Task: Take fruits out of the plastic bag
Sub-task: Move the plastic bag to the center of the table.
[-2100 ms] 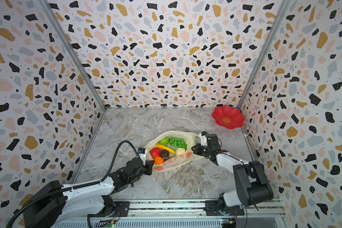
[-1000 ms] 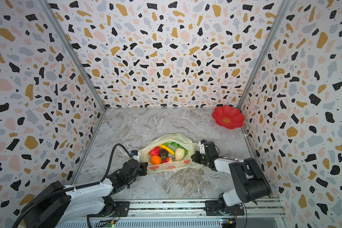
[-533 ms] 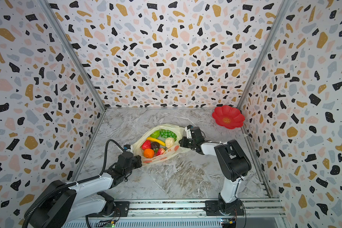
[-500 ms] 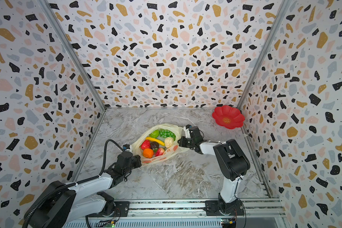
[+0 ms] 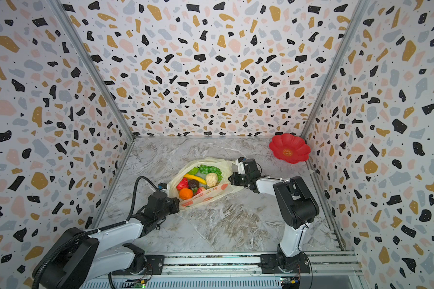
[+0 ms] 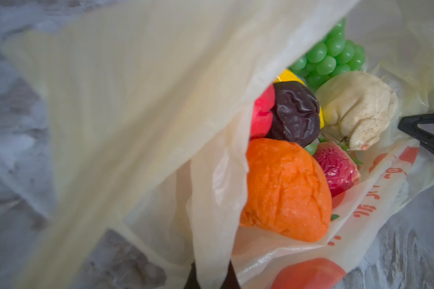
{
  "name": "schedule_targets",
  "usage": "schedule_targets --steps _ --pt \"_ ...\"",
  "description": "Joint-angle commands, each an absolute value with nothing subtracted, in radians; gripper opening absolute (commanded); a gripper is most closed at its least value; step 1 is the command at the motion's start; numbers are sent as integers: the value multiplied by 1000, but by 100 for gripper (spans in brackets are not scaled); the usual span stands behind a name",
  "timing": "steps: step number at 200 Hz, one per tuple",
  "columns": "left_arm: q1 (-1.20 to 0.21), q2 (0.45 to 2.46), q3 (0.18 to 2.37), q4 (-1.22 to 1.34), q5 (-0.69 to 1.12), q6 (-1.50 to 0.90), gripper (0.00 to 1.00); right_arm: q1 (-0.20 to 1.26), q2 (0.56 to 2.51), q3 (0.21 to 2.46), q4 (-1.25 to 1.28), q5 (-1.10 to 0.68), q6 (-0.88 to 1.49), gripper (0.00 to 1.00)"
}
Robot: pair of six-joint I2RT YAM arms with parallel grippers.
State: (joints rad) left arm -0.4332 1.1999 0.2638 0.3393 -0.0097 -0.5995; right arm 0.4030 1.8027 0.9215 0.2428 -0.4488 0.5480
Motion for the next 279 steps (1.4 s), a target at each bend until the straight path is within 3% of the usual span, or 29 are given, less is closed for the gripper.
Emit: schedule_targets --steps 1,48,78,131,178,228,279 --pt "-431 1226 312 362 24 -544 6 414 1779 977 194 -474 513 28" --pt "-463 1335 380 394 51 -530 5 414 1716 994 130 -450 487 66" --pt "-508 1370 425 388 22 -511 5 407 1625 980 32 -366 462 79" --pt "-512 1396 423 424 15 -508 5 267 1367 901 -66 -329 457 79" --pt "-512 1371 406 446 40 -519 5 -32 1268 841 -19 -279 581 76" --pt "-512 1334 384 448 39 -522 5 -241 1403 813 149 -302 767 74" --pt "-512 1339 382 462 60 -529 5 -294 1612 904 257 -273 873 72"
